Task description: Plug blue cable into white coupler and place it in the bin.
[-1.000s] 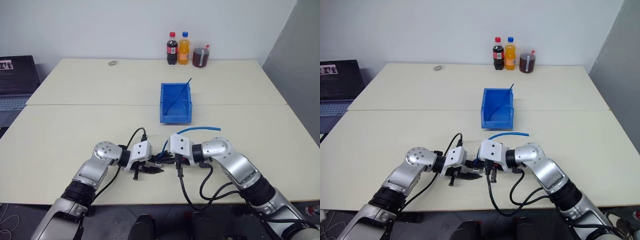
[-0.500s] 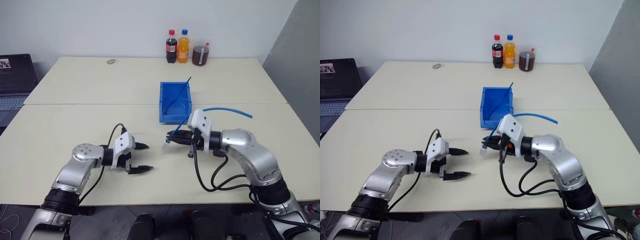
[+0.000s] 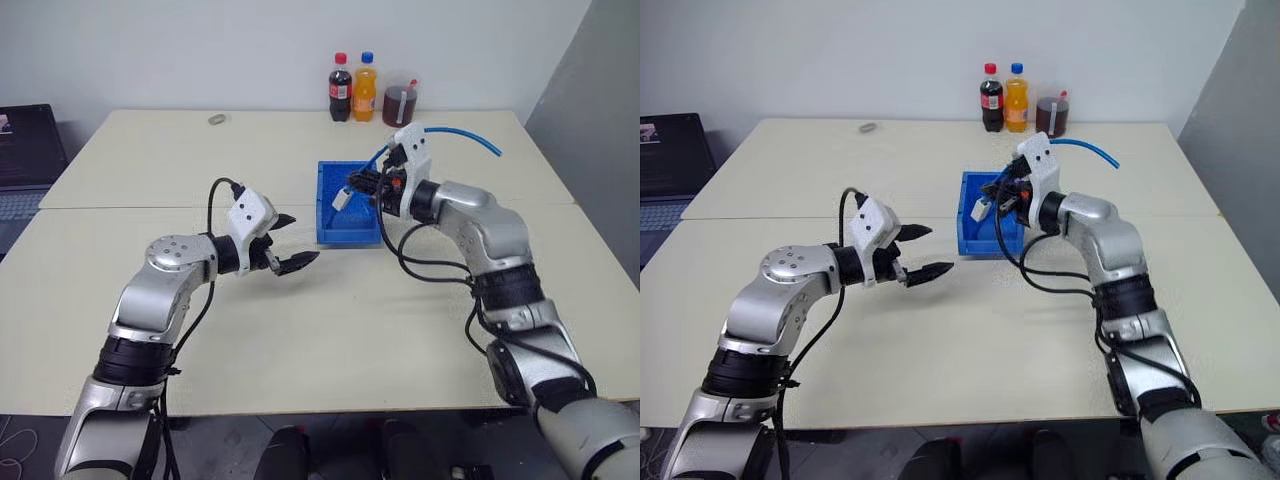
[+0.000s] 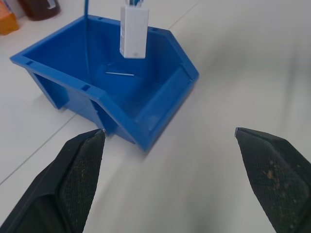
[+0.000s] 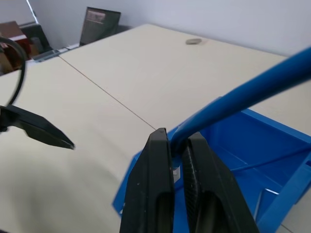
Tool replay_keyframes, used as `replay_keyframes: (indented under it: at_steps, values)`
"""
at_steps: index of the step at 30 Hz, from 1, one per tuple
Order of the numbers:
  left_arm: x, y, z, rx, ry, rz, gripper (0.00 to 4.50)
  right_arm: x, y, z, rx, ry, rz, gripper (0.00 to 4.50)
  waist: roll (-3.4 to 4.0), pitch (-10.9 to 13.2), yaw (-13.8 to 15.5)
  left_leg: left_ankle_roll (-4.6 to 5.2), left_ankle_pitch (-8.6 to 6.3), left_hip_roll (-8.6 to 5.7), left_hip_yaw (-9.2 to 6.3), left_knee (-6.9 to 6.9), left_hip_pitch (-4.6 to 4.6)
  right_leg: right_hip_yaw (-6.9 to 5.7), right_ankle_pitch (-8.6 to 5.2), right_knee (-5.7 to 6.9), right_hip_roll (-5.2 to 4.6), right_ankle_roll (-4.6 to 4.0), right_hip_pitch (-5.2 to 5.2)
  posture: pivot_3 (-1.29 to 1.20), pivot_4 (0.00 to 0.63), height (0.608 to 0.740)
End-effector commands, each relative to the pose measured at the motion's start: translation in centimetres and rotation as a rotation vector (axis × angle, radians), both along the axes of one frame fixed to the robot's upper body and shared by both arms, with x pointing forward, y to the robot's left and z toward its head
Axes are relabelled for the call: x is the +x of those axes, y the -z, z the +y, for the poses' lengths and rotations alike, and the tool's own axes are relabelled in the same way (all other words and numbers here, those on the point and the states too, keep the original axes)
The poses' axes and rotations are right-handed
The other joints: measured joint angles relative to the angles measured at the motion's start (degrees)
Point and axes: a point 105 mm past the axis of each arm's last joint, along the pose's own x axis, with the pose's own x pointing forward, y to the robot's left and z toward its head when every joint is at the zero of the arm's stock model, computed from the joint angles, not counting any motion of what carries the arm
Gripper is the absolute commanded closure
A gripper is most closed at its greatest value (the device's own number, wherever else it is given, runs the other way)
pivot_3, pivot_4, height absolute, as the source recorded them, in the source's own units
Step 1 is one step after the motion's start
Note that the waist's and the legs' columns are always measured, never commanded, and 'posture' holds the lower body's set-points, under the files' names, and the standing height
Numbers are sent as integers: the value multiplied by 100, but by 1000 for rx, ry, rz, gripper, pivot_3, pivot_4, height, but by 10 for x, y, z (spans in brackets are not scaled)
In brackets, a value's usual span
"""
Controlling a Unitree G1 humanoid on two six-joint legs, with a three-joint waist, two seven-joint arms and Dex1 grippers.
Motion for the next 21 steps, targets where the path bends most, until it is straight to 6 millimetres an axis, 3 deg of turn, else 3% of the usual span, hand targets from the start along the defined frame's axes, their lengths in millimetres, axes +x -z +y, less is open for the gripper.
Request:
replay_keyframes:
  at_steps: [1, 6, 10, 16, 21]
  values:
    - [3, -13, -3, 9, -1, -60, 0, 11, -6, 0, -113, -43, -41, 3806, -1, 1, -15, 0, 0, 0, 0, 0, -2, 0, 0, -1, 0, 0, -2, 0, 150, 740]
    - [11, -17, 4, 3, -52, -83, 0, 19, -15, -15, -259, -77, -56, 2632, 3, 16, -43, 0, 0, -5, 0, -1, -6, -1, 0, -3, -6, -1, -4, 0, 150, 740]
    - [16, -21, 16, -16, -114, -92, 0, 13, -28, -37, -372, -135, -69, 1626, 6, 19, -43, 0, 0, -5, -1, 0, -6, -1, 0, -1, -8, -1, -3, 0, 150, 740]
    - [23, -22, 39, -45, -206, -72, 0, -9, -8, -73, -574, -244, -57, 42, 6, 19, -48, 0, -1, -5, -2, 1, -5, -3, 0, -1, -8, -1, -3, 0, 150, 740]
    - [21, -17, 70, 41, -306, -132, 0, -28, -1, -97, -436, -152, -89, 18, 9, 21, -61, -1, -1, -4, -3, 3, -6, -1, 0, 2, -9, 0, -2, 0, 150, 740]
